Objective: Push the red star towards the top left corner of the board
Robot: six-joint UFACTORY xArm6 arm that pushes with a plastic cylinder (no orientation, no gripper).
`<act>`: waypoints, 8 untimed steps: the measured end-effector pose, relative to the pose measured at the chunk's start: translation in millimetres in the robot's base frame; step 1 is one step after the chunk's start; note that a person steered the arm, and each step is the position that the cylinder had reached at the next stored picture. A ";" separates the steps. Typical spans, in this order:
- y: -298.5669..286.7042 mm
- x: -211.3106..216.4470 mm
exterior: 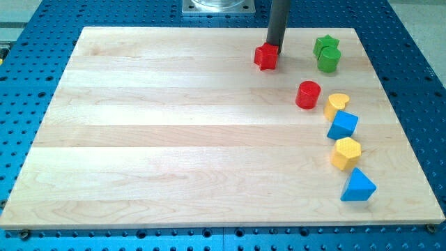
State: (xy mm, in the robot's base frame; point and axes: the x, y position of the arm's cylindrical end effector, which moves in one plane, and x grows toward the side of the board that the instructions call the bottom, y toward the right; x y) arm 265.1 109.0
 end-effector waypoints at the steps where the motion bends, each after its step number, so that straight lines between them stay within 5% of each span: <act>1: -0.9 1.9; 2: -45.8 26.4; 3: -46.3 28.9; 4: 12.6 34.2; 8: -12.8 61.1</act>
State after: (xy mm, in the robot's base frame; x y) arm 326.2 96.2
